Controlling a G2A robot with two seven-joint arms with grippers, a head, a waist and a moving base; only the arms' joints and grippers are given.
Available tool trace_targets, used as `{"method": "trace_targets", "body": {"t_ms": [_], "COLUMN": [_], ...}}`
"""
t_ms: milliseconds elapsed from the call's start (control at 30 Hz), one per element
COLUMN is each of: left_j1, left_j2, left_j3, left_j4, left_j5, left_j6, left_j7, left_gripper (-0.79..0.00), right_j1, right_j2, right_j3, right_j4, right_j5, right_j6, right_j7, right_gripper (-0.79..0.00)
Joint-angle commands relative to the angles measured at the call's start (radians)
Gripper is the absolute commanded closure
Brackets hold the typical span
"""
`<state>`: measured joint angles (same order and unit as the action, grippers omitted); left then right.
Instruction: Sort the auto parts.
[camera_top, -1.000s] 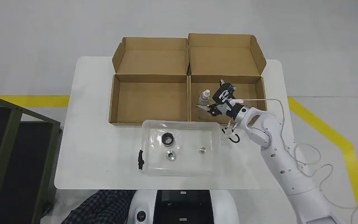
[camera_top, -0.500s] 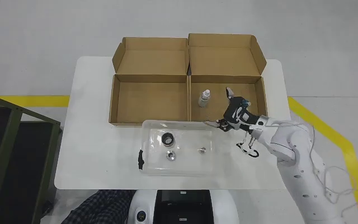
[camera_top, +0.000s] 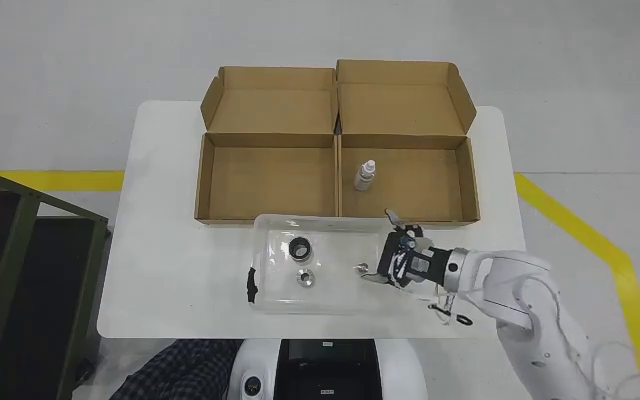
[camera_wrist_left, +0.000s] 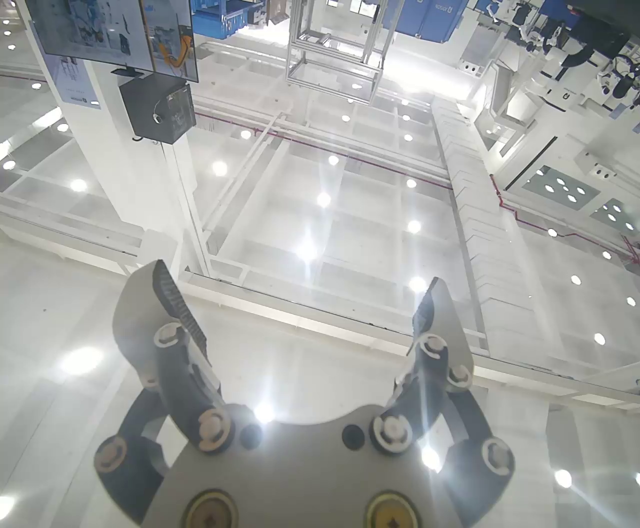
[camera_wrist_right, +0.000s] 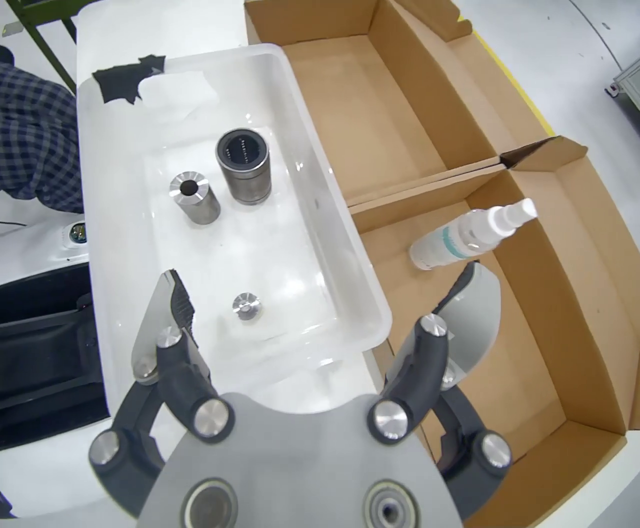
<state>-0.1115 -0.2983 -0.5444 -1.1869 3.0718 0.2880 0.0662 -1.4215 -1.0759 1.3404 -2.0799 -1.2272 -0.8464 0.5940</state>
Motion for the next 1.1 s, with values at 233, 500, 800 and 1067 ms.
{"method": "trace_targets", "body": {"t_ms": [233,500,800,1067], "left_j1": [0.000,0.000,0.000,0.000], "left_j2": [0.000,0.000,0.000,0.000], "left_j3": [0.000,0.000,0.000,0.000], "left_j4": [0.000,0.000,0.000,0.000], "left_j5": [0.000,0.000,0.000,0.000], "left_j6": [0.000,0.000,0.000,0.000], "left_j7": [0.000,0.000,0.000,0.000], "left_gripper": [-0.785,-0.785,-0.785,-0.785], "right_j1": [0.008,0.077,0.115,0.119], "right_j2": [0.004,-0.002,-0.004,-0.001], "right_j3": [-0.094,-0.182,-0.239,-0.263], "right_j4": [0.020,0.048,0.069,0.078], "right_j5": [-0.047,-0.053,-0.095,-0.132], "right_j6": [-0.021,0.017,0.061,0.080], "right_j7": [0.075,0.165,0.227,0.260], "right_gripper": [-0.785,-0.785,-0.733,-0.579]}}
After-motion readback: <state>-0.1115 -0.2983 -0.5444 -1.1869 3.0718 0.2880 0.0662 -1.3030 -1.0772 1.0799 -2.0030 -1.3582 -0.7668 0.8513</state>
